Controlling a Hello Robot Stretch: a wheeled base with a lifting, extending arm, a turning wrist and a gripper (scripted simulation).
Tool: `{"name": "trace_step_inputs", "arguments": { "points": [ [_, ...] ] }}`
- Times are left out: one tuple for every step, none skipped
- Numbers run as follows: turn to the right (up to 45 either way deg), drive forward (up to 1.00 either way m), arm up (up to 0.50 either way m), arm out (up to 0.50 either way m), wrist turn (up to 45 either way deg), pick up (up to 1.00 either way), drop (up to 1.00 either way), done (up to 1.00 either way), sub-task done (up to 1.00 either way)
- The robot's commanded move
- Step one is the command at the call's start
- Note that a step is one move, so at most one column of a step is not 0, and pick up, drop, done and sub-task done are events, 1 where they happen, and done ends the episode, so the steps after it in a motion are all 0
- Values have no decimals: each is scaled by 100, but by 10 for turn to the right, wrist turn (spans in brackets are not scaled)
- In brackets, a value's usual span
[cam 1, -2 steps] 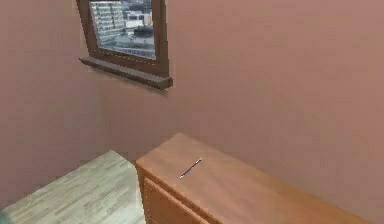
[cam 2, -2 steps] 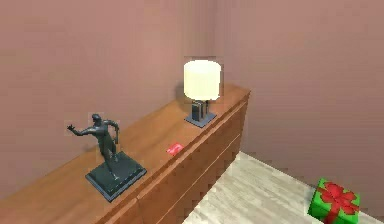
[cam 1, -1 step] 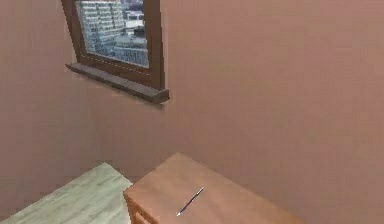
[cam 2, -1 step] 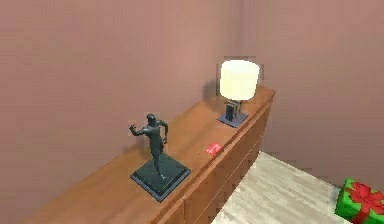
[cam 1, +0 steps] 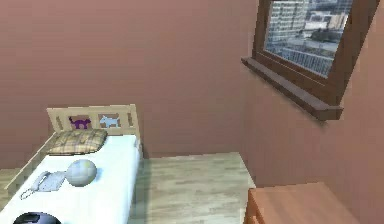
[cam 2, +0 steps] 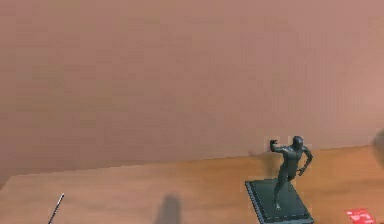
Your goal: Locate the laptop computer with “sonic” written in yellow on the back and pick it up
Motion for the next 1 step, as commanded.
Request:
{"name": "trace_step_inputs", "arguments": {
  "points": [
    [-90,0,0,0,0,0,0,0,0]
  ]
}}
